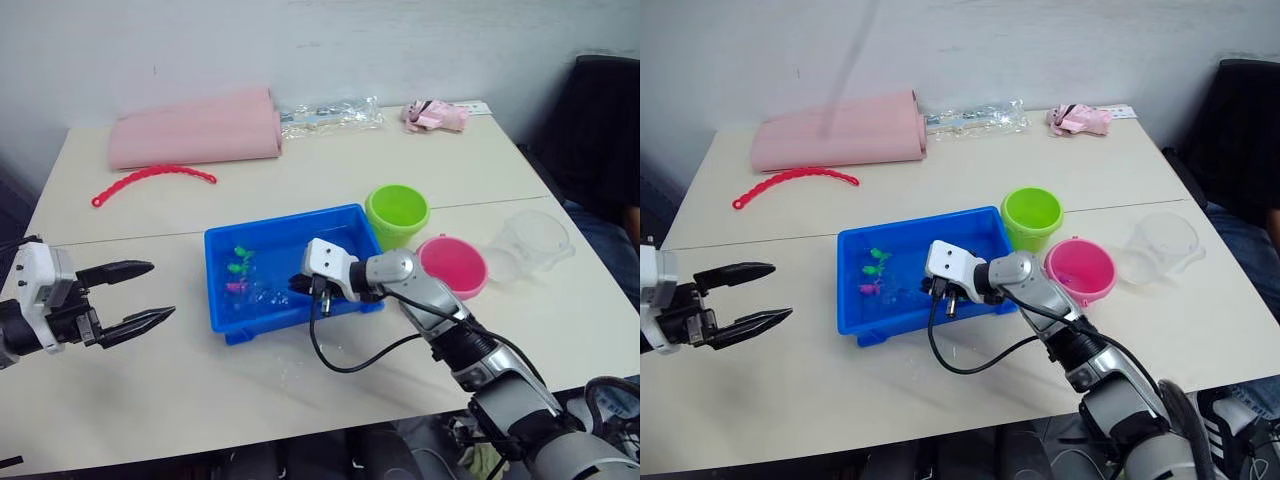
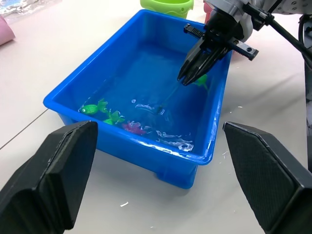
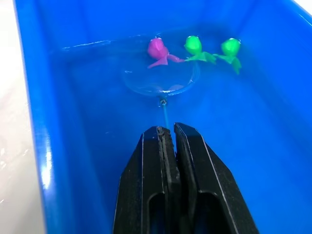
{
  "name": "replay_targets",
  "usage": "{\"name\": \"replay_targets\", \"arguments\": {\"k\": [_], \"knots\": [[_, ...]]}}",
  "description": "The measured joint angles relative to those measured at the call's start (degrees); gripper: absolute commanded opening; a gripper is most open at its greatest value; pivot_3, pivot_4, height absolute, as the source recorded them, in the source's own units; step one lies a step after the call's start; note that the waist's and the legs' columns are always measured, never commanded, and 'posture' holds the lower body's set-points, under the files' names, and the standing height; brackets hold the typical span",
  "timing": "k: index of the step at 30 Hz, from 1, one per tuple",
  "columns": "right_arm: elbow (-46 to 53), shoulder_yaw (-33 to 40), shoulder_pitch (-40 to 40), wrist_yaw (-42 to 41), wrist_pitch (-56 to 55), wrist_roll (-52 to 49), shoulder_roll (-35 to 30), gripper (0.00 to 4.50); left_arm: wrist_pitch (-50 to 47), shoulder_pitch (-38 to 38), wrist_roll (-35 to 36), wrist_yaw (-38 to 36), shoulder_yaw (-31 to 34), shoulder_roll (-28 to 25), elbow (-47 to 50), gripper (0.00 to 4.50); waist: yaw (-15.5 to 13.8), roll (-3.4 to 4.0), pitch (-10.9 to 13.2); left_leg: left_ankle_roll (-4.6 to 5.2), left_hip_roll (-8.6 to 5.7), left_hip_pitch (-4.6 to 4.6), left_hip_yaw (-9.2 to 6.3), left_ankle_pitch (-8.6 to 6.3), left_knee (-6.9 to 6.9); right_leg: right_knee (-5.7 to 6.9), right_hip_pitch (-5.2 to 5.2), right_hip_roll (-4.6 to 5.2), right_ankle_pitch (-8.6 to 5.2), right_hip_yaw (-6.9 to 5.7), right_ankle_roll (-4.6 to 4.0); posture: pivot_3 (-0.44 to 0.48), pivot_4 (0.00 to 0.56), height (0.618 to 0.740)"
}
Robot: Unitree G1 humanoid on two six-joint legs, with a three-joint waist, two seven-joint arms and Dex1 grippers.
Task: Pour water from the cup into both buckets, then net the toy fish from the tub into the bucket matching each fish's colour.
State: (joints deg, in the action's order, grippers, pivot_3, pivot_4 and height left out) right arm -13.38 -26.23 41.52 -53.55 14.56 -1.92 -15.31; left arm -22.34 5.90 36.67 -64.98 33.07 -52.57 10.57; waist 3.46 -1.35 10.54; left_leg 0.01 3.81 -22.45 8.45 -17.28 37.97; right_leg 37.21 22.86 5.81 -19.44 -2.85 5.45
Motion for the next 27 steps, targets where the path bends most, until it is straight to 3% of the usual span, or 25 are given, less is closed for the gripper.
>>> {"name": "replay_targets", "arguments": {"k": [6, 17, 23, 27], "knots": [[0.28, 2.06, -0.66, -2.58, -3.03, -0.93, -1.10, 0.00, -0.13, -1.01, 0.00, 0.11, -0.51, 0.00, -0.08, 4.47, 0.16, 0.01, 0.01, -0.01, 0.02, 0.01, 0.02, -0.01, 0.00, 0.08, 0.00, -0.03, 0.00, 0.01, 0.00, 0.000, 0.150, 0.740], [11.55, 6.92, -5.72, -10.25, 2.01, -6.76, -11.04, 0.00, -0.08, -3.36, -0.02, 0.43, -2.82, 0.28, -0.98, 4.47, -0.24, 0.01, 0.01, 0.00, 0.01, 0.01, 0.01, -0.02, 0.00, -0.17, 0.00, 0.00, 0.00, 0.02, 0.00, 0.000, 0.150, 0.740], [19.55, 12.83, -9.04, -12.46, 7.13, -12.57, -17.17, 0.00, -0.61, -7.67, 0.00, 0.23, -6.52, 1.00, -2.44, 4.47, -0.39, 0.01, 0.01, 0.02, 0.00, 0.02, 0.01, -0.03, 0.00, -0.19, -0.02, 0.02, 0.00, 0.01, 0.00, 0.000, 0.150, 0.740], [25.24, 19.31, -11.53, -10.96, 13.38, -18.09, -20.27, 0.00, -2.00, -14.83, 0.13, -0.41, -11.27, 1.25, -2.70, 4.47, -0.81, 0.01, 0.01, 0.03, -0.02, 0.01, 0.00, -0.02, 0.01, -0.18, -0.01, -0.01, 0.00, 0.01, 0.00, 0.000, 0.150, 0.740]]}}
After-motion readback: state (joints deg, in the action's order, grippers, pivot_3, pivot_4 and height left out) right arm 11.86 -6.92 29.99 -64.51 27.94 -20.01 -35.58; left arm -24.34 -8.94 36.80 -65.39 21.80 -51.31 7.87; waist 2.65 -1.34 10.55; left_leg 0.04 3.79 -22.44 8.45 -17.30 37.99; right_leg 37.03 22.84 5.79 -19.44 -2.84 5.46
